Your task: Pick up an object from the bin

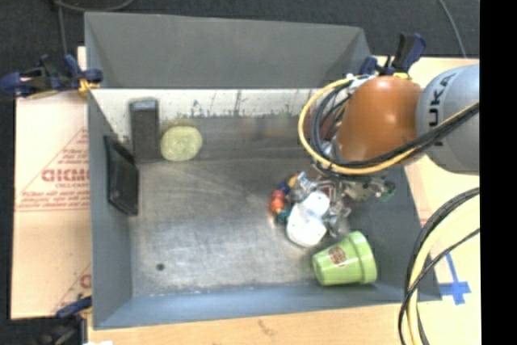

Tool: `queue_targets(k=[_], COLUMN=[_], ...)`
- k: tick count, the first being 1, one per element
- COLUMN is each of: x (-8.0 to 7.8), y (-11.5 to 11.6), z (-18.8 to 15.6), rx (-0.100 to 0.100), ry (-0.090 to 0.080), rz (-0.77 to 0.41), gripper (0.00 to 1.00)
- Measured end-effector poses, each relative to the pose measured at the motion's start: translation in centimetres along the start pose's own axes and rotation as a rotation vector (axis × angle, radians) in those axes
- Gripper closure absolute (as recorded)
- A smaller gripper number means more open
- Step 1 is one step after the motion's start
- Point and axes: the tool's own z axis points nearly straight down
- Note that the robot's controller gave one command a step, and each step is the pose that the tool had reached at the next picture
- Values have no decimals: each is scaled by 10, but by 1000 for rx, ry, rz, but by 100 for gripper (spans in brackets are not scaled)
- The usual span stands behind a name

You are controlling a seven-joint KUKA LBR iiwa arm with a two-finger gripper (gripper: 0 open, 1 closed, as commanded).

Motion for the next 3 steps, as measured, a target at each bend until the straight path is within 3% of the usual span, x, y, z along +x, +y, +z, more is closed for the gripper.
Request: queue_targets(k=[3], x=[1], y=[2], z=[-8], rx=[-13], ry=[9], rz=[1], gripper=[100])
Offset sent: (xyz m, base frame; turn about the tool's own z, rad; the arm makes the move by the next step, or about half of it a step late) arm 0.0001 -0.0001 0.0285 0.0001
